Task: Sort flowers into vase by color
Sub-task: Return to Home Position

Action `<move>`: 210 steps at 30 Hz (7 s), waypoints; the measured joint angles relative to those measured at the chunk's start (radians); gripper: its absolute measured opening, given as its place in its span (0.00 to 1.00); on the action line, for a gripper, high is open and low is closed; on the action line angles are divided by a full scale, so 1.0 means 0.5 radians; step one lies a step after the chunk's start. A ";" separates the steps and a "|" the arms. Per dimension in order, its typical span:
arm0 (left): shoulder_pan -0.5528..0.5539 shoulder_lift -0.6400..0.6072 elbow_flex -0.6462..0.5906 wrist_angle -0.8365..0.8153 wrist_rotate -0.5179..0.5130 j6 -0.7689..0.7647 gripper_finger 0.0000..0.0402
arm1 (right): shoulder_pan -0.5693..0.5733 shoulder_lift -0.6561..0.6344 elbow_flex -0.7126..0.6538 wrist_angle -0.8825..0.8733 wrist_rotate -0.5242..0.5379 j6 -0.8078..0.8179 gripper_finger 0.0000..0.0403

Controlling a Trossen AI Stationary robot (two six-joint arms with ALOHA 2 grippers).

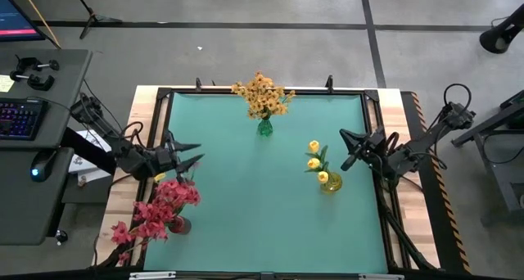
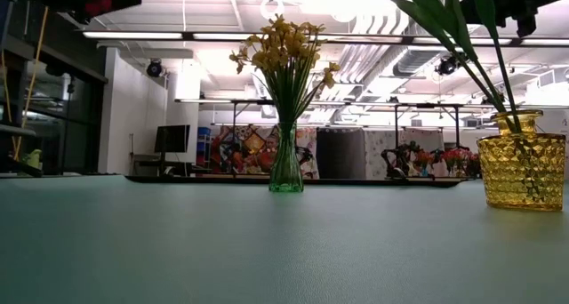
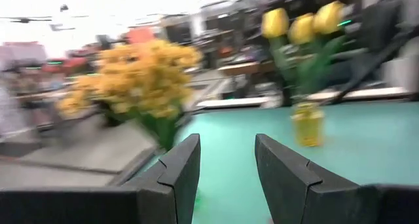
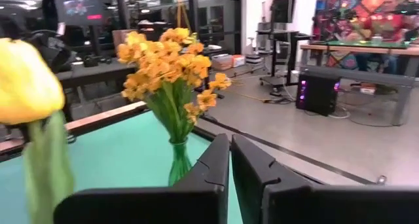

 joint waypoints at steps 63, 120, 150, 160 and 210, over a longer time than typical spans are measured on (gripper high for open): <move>1.556 -0.354 -0.547 0.079 1.910 -0.390 0.34 | 0.002 -0.001 0.000 -0.657 -0.757 0.481 0.00; 1.481 -0.354 -0.545 0.015 1.821 -0.443 0.34 | -1.634 -0.107 -0.838 0.623 -2.924 -0.269 0.00; 1.422 -1.054 -0.548 -0.299 1.815 -0.443 0.34 | -1.625 -1.242 -0.842 0.117 -2.924 -0.261 0.00; 1.427 -1.054 -0.548 -0.344 1.821 -0.443 0.34 | -1.601 -1.242 -0.842 0.133 -2.933 -0.261 0.00; 1.454 -1.031 -0.546 -0.352 1.821 -0.443 0.34 | -1.550 -1.229 -0.843 -0.141 -2.923 -0.261 0.00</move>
